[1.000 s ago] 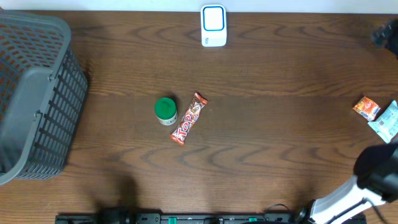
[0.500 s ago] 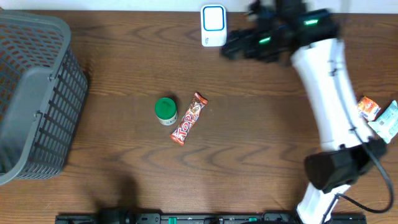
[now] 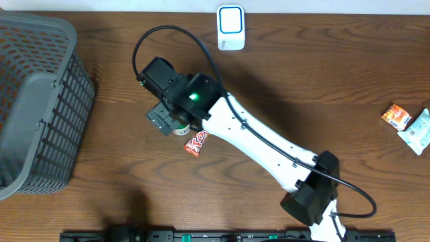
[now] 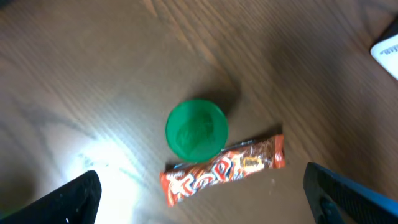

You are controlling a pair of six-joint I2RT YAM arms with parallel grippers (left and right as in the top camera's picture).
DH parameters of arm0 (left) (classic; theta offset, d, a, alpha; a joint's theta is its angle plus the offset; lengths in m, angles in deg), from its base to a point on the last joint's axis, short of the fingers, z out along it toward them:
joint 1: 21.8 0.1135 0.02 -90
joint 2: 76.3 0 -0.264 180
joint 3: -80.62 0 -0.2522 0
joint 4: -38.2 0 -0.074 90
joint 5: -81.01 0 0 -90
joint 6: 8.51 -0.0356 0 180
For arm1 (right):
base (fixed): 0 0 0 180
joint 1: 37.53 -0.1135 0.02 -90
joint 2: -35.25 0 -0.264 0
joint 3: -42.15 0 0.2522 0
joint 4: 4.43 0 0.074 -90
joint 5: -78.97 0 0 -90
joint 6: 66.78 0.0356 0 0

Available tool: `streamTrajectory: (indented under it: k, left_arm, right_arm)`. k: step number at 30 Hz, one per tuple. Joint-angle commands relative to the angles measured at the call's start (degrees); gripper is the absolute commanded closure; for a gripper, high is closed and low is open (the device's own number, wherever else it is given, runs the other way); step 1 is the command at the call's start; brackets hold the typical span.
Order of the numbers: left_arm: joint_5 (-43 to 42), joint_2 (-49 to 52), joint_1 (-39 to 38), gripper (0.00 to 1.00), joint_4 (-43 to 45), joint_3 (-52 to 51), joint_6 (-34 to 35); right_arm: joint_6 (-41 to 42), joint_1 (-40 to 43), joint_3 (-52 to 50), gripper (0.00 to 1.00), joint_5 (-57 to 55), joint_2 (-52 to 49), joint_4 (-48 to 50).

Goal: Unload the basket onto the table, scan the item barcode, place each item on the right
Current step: 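Swing the right gripper over to the green-capped bottle, then lower the right gripper around the bottle and close it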

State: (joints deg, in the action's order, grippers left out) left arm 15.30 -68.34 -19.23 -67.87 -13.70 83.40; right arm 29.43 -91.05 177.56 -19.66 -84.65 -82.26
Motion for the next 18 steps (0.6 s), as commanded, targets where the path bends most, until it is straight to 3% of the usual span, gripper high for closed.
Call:
streamTrajectory:
  k: [1,9,18]
  left_arm:
    - [0.3,-0.3,0.2,0.14,-4.5,0.2,0.3]
    - [0.3,-0.3,0.2,0.14,-4.5,0.2,0.3]
    - [0.3,-0.3,0.2,0.14,-4.5,0.2,0.3]
  right_arm:
    - [-2.2,0.7,0.1,0.01,0.7,-1.9,1.7]
    - [0.5,5.5,0.3,0.01,13.5,-3.5,7.0]
    - [1.0,6.4,0.3,0.01,15.9,-8.9,8.1]
